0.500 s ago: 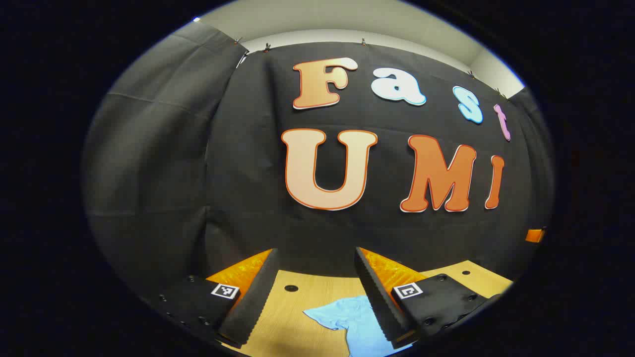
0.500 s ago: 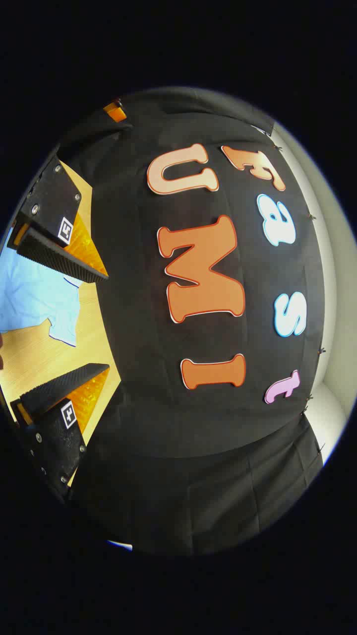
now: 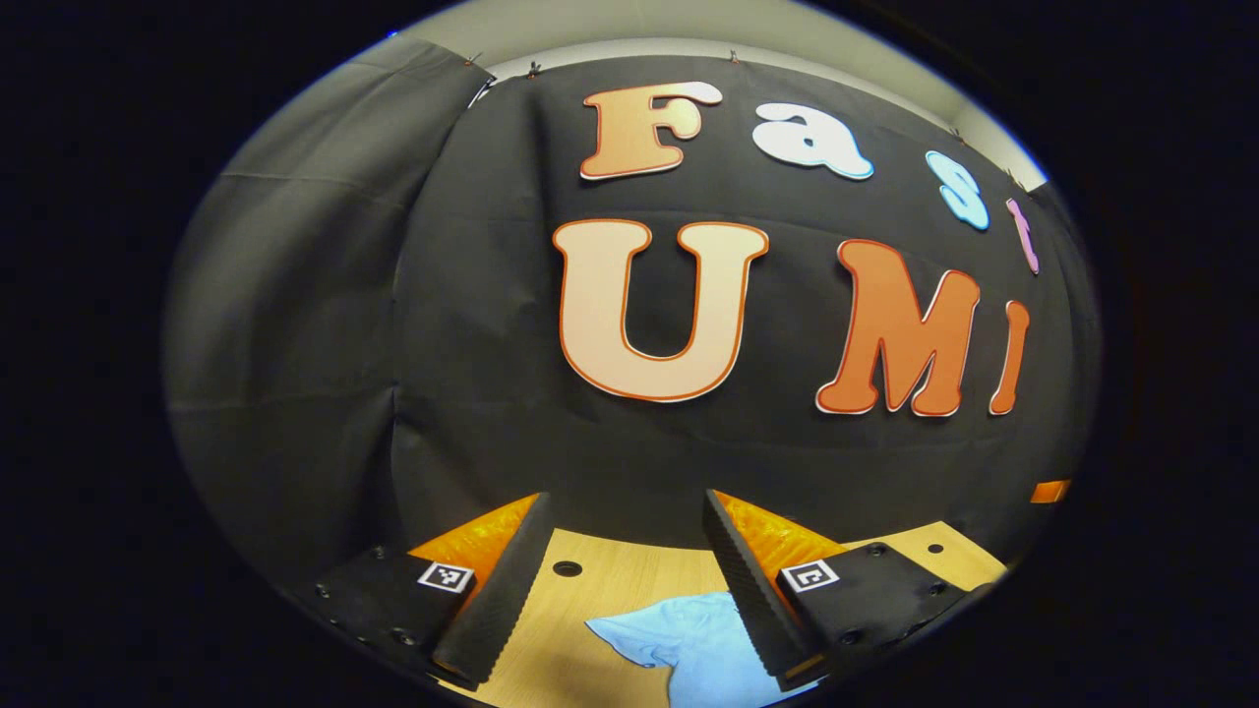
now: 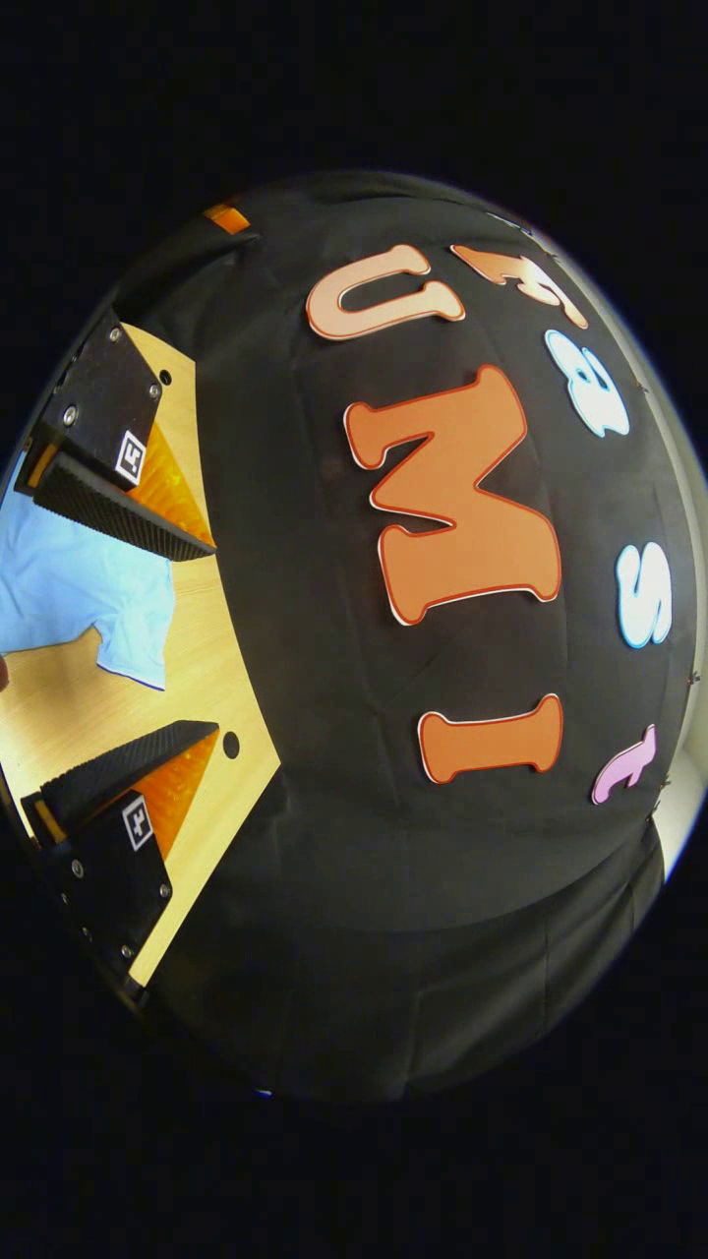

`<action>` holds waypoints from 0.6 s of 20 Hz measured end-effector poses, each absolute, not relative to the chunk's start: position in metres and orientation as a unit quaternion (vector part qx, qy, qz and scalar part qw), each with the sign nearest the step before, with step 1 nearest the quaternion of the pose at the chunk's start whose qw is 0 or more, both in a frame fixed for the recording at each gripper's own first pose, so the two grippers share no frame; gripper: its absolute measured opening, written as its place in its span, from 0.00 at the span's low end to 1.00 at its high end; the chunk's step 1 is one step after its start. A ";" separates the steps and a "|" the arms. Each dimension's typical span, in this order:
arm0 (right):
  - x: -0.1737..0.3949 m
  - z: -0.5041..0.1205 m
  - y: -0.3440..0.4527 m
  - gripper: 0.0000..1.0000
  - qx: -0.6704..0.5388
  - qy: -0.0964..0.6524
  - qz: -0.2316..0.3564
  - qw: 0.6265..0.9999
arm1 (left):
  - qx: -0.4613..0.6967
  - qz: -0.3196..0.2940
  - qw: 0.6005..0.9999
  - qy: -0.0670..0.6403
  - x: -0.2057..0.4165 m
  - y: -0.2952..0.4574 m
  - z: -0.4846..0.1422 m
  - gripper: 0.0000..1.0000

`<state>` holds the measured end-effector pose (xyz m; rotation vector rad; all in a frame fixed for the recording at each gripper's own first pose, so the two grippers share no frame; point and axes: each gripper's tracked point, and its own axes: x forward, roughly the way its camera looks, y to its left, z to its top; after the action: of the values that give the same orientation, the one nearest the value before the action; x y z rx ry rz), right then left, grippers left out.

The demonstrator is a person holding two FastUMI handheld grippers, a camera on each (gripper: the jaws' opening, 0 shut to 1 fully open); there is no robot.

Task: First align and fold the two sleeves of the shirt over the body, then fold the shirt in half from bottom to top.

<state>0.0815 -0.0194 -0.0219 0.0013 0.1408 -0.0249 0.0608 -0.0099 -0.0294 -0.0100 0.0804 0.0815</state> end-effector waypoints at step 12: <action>0.084 -0.033 0.011 0.99 -0.024 0.082 -0.003 0.996 | 0.019 0.030 0.998 0.042 0.106 -0.008 -0.039 0.98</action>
<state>0.0843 0.0111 -0.0325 -0.0489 0.1644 -0.0052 0.1063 -0.0078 -0.0390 0.0389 0.0847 0.0601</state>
